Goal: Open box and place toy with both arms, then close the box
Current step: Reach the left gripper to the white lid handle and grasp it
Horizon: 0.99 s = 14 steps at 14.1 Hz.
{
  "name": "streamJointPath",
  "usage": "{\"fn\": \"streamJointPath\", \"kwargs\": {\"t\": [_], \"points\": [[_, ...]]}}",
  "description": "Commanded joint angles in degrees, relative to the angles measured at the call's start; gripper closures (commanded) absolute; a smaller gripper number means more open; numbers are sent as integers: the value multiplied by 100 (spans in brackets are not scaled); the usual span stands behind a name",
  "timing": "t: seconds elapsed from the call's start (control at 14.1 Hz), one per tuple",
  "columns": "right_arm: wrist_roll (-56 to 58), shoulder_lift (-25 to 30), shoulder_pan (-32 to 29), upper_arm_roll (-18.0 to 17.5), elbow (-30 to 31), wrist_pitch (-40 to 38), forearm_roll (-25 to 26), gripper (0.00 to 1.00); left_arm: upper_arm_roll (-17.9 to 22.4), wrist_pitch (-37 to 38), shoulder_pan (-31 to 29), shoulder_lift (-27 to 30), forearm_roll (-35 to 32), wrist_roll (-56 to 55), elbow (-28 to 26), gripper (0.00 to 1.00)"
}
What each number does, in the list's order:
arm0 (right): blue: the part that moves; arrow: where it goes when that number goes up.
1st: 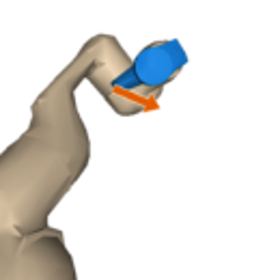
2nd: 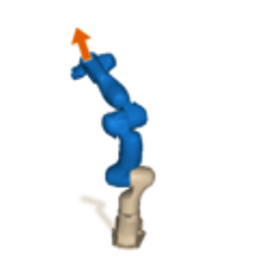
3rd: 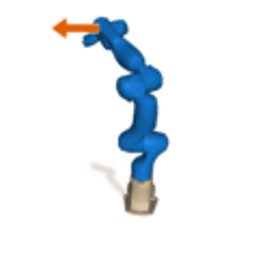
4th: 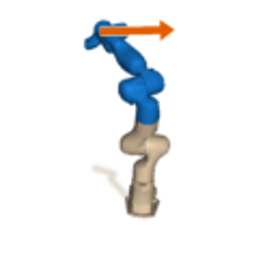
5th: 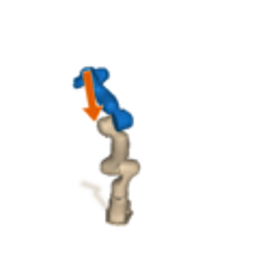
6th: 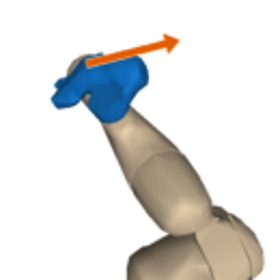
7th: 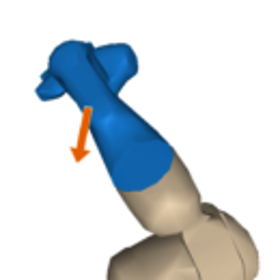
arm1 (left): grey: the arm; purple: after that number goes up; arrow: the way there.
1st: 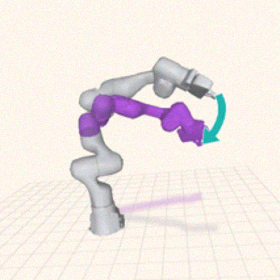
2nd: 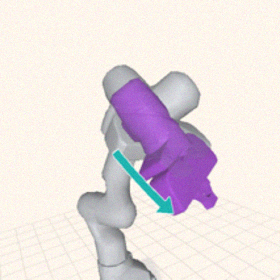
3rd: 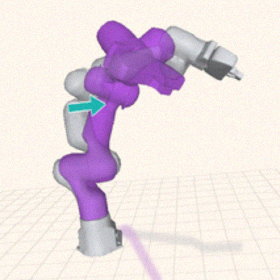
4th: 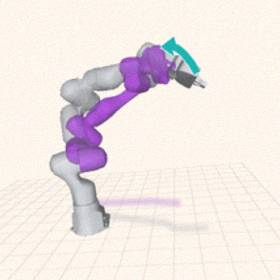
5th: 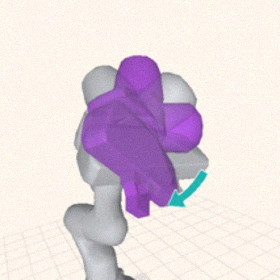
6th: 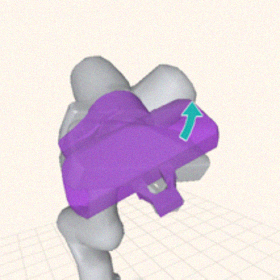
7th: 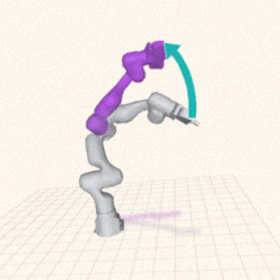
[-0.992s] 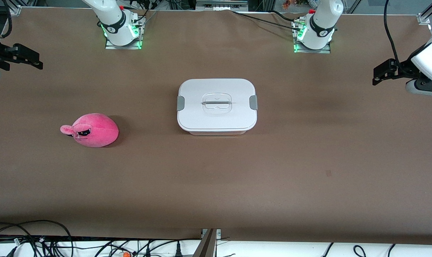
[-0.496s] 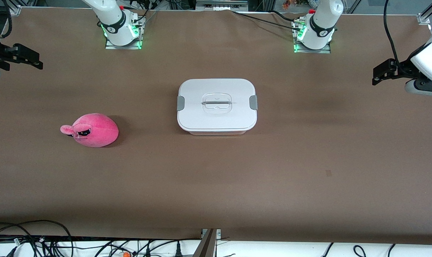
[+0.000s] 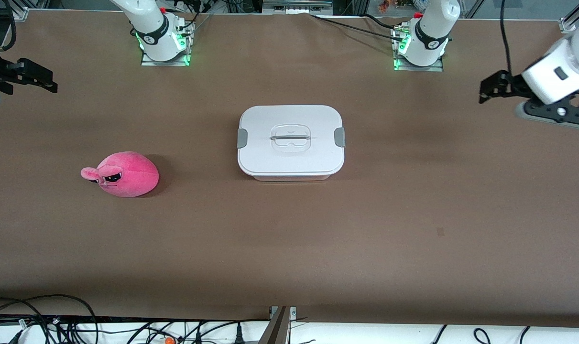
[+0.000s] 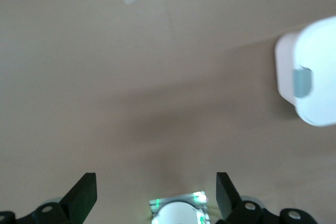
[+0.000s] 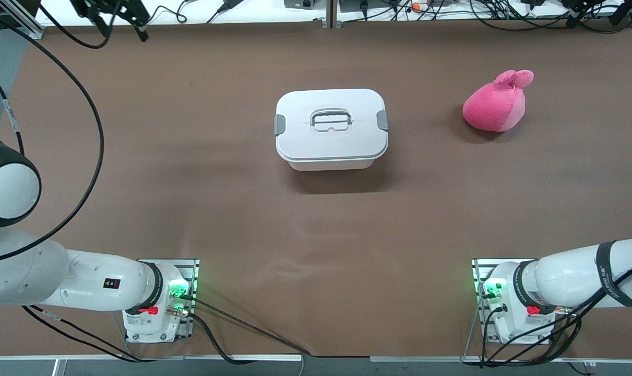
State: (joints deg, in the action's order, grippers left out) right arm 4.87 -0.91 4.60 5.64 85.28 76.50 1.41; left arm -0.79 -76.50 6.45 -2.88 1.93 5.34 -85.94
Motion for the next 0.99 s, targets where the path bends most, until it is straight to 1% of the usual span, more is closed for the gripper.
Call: {"fn": "streamJointPath", "kwargs": {"t": [0.0, 0.14, 0.21, 0.28, 0.35, 0.42, 0.5, 0.64, 0.92], "points": [[49, -49, -21, -10, -143, -48, 43, 0, -315, 293, 224, -230, 255, 2, 147, 0], [49, -49, -21, -10, -143, -48, 43, 0, -771, 285, 514, -493, 273, 28, 147, 0], [49, -49, -21, -10, -143, -48, 43, 0, -991, 259, 724, -747, 282, 37, 165, 0], [49, -49, -21, -10, -143, -48, 43, 0, -1159, 154, 909, -1028, 308, 28, 182, 0], [49, -49, -21, -10, -143, -48, 43, 0, -1300, -143, 1172, -1222, 291, 28, 226, 0], [49, -49, -21, -10, -143, -48, 43, 0, -1371, -529, 1427, -1363, 256, 28, 218, 0], [49, -49, -21, -10, -143, -48, 43, 0, -1371, -846, 1751, -1504, 238, 37, 218, 0], [49, -49, -21, -10, -143, -48, 43, 0, -1371, -1513, 2183, -1680, 194, 211, 209, 0], [40, -49, -21, -10, -143, -48, 43, 0, -1371, -2876, 2352, -2119, 203, 1554, 165, 0]]}}
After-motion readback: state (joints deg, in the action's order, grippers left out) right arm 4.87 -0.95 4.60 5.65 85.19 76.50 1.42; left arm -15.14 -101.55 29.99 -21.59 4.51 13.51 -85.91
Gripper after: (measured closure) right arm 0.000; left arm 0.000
